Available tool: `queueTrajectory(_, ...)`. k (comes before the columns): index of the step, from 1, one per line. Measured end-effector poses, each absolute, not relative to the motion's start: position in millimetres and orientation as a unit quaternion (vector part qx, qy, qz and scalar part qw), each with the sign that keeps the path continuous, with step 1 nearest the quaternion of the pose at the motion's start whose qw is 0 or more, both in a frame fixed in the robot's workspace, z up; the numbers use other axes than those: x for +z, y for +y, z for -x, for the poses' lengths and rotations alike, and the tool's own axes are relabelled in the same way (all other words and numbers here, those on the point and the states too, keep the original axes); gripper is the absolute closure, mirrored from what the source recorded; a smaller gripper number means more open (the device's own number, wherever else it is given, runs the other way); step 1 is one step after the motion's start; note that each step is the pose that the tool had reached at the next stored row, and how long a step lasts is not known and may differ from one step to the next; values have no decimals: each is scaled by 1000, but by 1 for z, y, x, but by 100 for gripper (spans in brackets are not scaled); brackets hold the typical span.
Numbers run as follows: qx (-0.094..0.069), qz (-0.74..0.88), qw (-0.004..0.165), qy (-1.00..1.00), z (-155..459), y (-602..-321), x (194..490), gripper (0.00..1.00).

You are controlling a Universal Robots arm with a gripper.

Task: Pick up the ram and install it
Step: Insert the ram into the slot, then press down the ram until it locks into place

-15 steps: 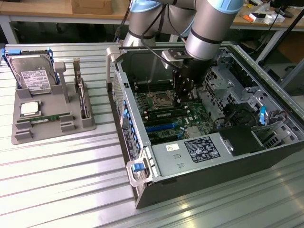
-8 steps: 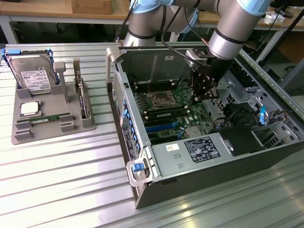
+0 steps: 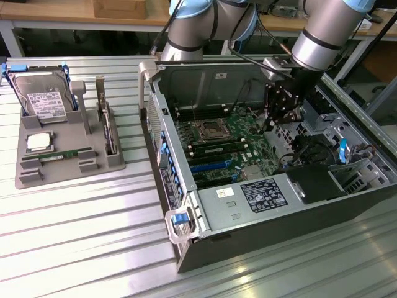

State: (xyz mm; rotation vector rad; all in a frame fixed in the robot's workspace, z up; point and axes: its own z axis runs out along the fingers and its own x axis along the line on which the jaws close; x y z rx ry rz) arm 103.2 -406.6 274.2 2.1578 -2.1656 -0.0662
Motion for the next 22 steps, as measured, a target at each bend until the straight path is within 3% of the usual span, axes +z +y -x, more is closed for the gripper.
queueTrajectory(8,-23,-705,40,-708,-117,-407,298,89)
queueTrajectory(22,-23,-705,40,-708,-117,-407,298,89)
